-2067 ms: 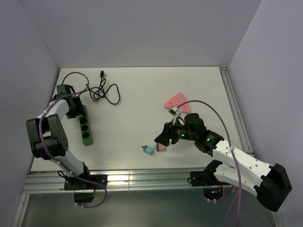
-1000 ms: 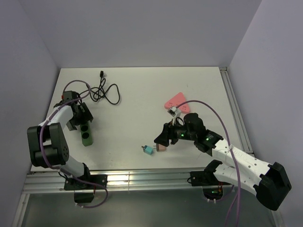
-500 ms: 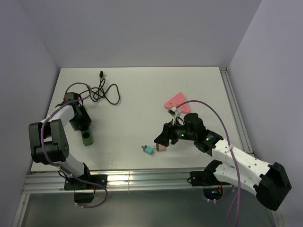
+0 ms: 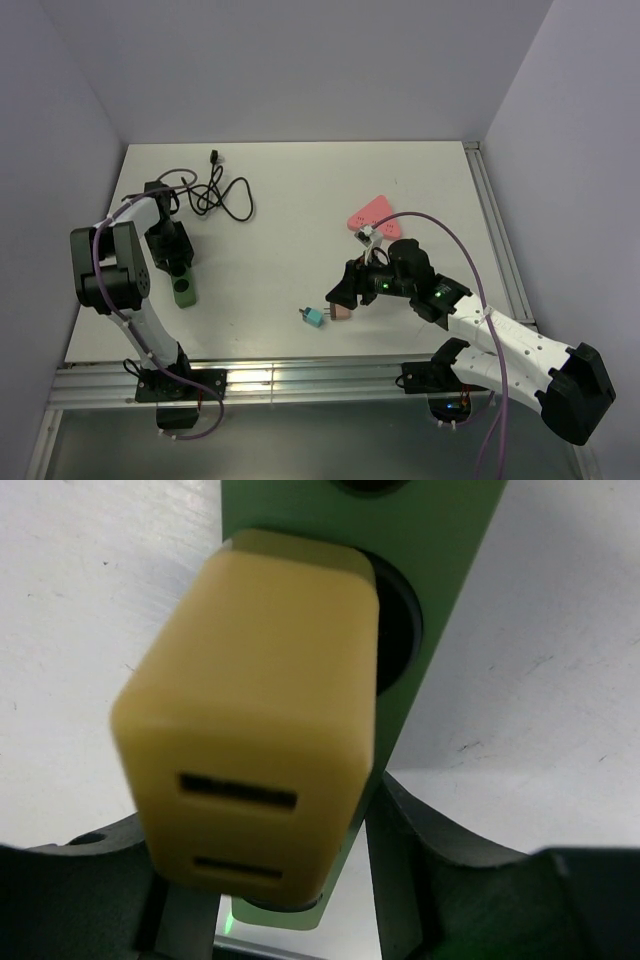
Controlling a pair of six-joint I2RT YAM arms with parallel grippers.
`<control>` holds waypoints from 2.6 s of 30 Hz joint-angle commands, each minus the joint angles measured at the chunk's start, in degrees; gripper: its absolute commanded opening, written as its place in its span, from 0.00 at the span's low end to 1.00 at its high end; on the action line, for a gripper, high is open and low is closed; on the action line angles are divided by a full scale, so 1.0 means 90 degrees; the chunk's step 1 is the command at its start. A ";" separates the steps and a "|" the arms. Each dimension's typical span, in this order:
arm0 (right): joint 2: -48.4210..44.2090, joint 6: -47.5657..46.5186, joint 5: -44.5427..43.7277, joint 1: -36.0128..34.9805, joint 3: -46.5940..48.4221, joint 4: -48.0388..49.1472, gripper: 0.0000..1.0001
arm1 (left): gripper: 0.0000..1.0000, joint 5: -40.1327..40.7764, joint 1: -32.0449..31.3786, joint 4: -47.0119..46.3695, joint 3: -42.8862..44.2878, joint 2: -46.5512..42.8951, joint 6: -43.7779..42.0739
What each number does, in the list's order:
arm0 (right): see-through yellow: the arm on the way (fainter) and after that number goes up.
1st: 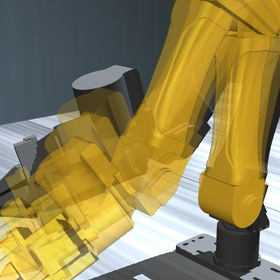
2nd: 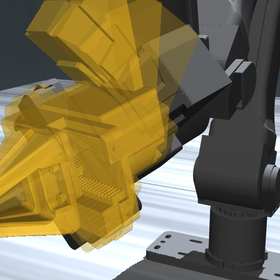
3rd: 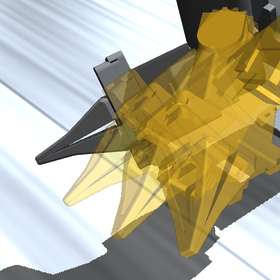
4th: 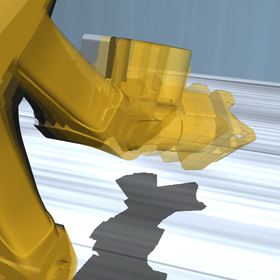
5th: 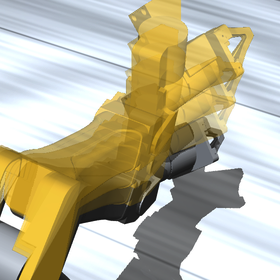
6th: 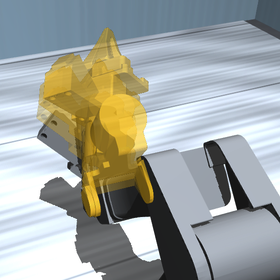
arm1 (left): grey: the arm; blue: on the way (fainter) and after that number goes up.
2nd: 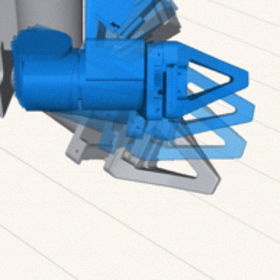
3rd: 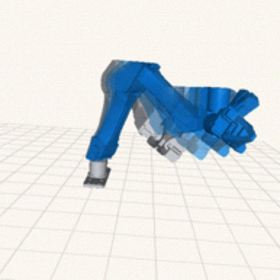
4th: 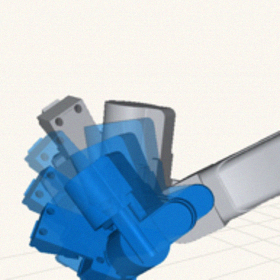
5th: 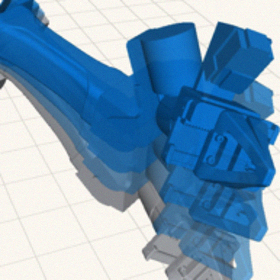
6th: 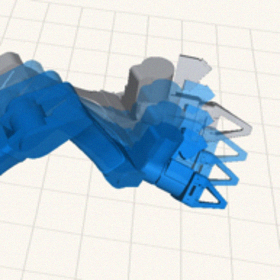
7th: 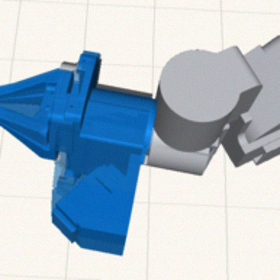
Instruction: Insert the plug
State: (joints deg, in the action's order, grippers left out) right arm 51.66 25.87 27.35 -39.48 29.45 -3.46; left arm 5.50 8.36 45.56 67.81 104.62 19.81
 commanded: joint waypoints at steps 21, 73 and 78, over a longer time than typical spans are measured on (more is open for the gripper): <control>0.0080 -0.0081 -0.0119 0.0090 -0.0050 0.0151 0.64 | 0.00 0.0308 0.0184 -0.2621 0.1205 0.0670 0.0084; 0.0119 -0.0188 -0.0675 0.0129 0.0067 -0.0142 0.64 | 1.00 -0.0424 0.0214 -0.2523 -0.0356 -0.1710 0.0337; 0.0236 -0.0062 -0.1086 0.0188 0.0145 -0.0298 0.64 | 0.99 -0.0717 0.0214 -0.2826 -0.1029 -0.2853 0.0776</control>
State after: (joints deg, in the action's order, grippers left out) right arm 53.15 25.50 21.21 -38.50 29.45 -5.65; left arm 2.02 10.55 22.98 61.10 84.14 23.66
